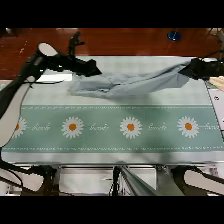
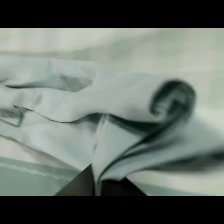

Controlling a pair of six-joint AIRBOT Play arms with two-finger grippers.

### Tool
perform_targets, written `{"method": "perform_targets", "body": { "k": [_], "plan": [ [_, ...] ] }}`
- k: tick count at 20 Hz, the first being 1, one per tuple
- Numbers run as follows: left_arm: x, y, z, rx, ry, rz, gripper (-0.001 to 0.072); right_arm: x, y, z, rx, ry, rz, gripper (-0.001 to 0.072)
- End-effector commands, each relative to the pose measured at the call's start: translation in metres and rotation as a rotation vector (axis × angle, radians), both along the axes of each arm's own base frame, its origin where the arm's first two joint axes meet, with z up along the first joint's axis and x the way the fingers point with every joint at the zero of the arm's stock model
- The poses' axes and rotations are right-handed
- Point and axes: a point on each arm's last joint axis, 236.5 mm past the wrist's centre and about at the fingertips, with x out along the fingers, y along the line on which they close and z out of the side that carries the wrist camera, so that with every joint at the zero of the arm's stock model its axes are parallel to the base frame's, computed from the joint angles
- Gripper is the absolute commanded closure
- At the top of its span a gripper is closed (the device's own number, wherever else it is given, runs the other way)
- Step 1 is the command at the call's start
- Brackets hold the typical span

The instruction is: Fold the shirts.

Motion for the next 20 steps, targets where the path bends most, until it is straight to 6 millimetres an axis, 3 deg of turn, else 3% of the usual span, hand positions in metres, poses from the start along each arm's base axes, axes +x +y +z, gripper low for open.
{"method": "perform_targets", "body": {
  "k": [1, 5, 7, 11, 16, 20],
  "plan": [
    [-0.037, -0.082, -0.020, -0.092, 0.115, -0.067, 0.0684, -0.050, -0.036, 0.020, -0.244, 0.055, -0.030, 0.0682],
    [-0.092, -0.147, -0.058, -0.074, 0.206, -0.170, 0.0684, -0.080, -0.045, 0.046, -0.334, 0.044, -0.049, 0.0682],
    [-0.106, -0.168, -0.069, -0.073, 0.236, -0.166, 0.0684, -0.094, -0.041, 0.045, -0.332, 0.080, -0.027, 0.0681],
    [-0.119, -0.208, -0.073, -0.182, 0.317, -0.112, 0.0685, -0.107, -0.036, 0.039, -0.318, 0.141, -0.004, 0.0681],
    [-0.124, -0.231, -0.080, -0.214, 0.329, -0.061, 0.0686, -0.116, -0.032, 0.037, -0.303, 0.176, 0.014, 0.0682],
    [-0.157, -0.247, -0.108, -0.180, 0.439, -0.077, 0.0687, -0.111, -0.018, 0.043, -0.243, 0.145, 0.031, 0.0681]
  ]
}}
